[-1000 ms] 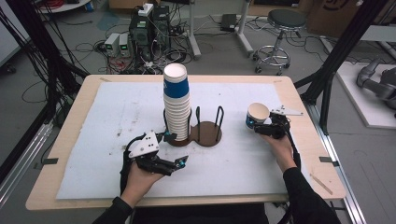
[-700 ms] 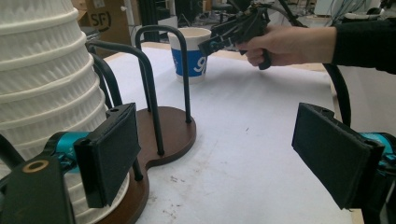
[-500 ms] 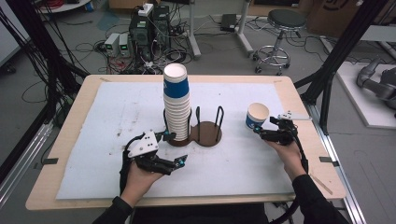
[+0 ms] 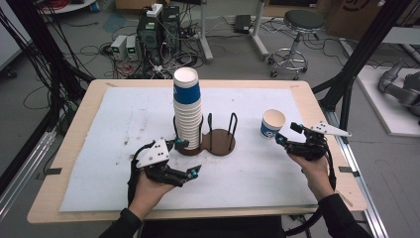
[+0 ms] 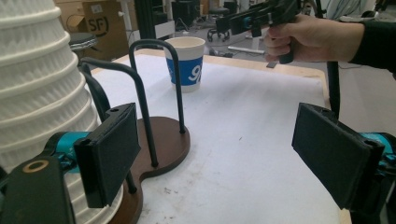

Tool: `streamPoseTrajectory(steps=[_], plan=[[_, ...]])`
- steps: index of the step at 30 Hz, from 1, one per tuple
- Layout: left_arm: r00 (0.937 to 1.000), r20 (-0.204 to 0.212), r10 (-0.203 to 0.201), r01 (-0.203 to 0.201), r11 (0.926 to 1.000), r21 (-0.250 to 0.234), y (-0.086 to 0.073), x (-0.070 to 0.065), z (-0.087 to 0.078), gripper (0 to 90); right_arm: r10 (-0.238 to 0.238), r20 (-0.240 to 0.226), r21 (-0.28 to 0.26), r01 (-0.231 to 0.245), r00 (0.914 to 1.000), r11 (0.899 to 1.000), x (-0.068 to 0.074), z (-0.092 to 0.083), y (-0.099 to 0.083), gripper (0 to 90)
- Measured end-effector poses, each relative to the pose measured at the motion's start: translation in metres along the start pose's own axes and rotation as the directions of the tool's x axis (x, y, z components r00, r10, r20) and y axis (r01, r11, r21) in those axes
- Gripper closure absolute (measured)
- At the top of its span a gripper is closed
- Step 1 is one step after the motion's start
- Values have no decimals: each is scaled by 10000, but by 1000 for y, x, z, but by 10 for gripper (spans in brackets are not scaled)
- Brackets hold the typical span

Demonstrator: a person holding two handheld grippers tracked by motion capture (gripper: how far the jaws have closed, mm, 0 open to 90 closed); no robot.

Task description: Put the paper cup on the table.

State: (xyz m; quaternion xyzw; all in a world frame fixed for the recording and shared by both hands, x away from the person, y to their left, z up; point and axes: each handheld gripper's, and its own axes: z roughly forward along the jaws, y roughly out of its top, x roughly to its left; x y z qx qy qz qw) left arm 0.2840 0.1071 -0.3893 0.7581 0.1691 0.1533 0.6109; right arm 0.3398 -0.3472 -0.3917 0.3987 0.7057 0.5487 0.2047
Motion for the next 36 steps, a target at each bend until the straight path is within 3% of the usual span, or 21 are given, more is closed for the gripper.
streamPoseTrajectory(steps=[2,5,10,12,14,17,21,36], plan=[[10000,58,7,-7,10000,-34,3,0,2,151,-667,-364,-304,656,9971,9974,7,-2,2,138],[9999,88,126,-125,9999,-99,9,1,3,151,-1143,-947,-425,1107,9889,9929,17,-3,4,138],[9998,31,191,-191,9998,-112,12,6,1,151,-1475,-1745,-314,1442,9736,9890,30,1,6,138],[9998,-140,149,-153,9994,-310,12,9,-3,151,-1451,-2081,-432,1391,9673,9893,36,0,9,138],[9992,-371,140,-160,9985,-530,11,11,-7,151,-1589,-2558,-627,1476,9536,9871,41,1,10,138],[9959,-816,398,-453,9968,-658,11,16,-17,151,-1901,-2795,-974,1692,9412,9808,49,1,11,149],[9954,-961,33,-121,9958,-910,9,21,-30,151,-1826,-2851,-923,1626,9410,9824,55,3,13,149],[9939,-1101,-27,-55,9972,-744,1,21,-38,151,-1841,-2936,-662,1722,9380,9828,61,13,14,149]])
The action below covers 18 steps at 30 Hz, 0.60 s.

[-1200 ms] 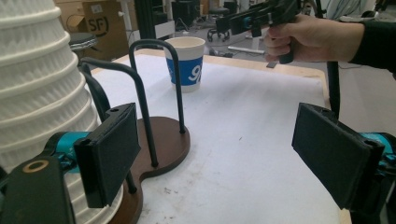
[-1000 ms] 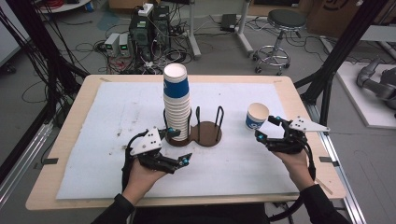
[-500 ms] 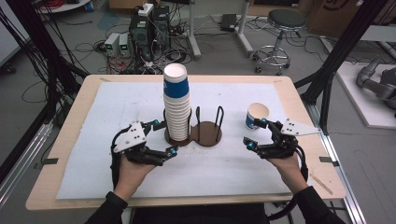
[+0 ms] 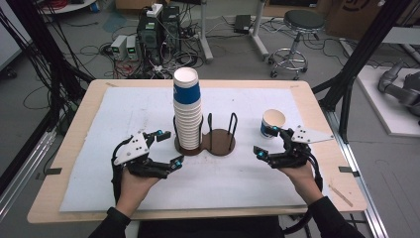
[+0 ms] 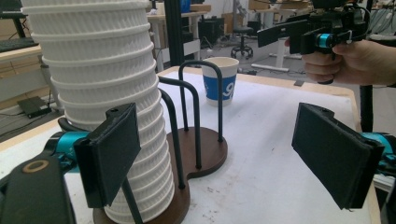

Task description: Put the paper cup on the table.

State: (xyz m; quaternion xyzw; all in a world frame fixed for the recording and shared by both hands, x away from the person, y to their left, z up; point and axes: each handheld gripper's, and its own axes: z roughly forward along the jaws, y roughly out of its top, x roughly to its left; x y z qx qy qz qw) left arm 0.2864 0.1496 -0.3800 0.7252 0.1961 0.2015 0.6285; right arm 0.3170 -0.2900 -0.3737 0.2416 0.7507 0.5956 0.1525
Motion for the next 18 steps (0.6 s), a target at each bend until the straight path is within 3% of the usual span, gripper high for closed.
streamPoseTrajectory(steps=[18], plan=[[10000,-45,-14,14,9999,99,-3,0,0,151,15,-151,85,-14,9999,10000,-1,5,-2,149]])
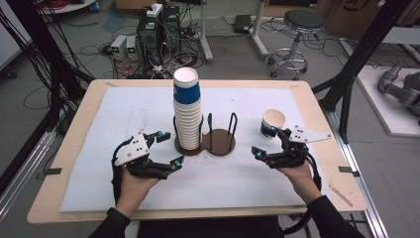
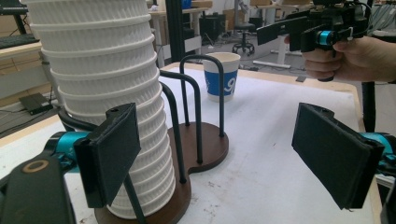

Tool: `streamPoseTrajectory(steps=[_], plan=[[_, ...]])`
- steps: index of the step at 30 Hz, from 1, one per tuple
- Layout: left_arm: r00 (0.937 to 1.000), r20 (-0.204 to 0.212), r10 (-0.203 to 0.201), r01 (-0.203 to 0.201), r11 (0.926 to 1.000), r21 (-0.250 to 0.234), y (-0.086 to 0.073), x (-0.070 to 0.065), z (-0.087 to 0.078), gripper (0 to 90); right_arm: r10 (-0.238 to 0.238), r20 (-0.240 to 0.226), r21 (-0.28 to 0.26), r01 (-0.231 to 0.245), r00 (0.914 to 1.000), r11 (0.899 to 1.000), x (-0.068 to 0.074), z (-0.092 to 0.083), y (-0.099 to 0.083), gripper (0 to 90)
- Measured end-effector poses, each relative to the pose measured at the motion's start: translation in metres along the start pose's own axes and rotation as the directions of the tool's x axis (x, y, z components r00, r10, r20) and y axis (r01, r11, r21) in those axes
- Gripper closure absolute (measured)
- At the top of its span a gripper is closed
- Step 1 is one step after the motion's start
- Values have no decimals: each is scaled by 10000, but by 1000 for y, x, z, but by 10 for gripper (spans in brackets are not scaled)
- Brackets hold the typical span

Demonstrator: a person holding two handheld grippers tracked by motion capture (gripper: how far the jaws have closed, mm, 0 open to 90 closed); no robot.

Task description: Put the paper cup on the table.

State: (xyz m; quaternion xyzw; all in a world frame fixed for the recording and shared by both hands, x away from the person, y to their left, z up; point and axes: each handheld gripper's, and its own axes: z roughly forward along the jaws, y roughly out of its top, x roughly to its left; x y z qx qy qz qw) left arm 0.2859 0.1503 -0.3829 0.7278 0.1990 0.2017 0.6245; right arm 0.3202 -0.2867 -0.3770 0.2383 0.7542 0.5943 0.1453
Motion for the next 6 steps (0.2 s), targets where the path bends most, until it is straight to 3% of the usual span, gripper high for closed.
streamPoseTrajectory(steps=[6], plan=[[9999,-77,-132,132,9999,-19,0,1,-1,151,38,24,14,-38,10000,10000,-3,0,-1,149]])
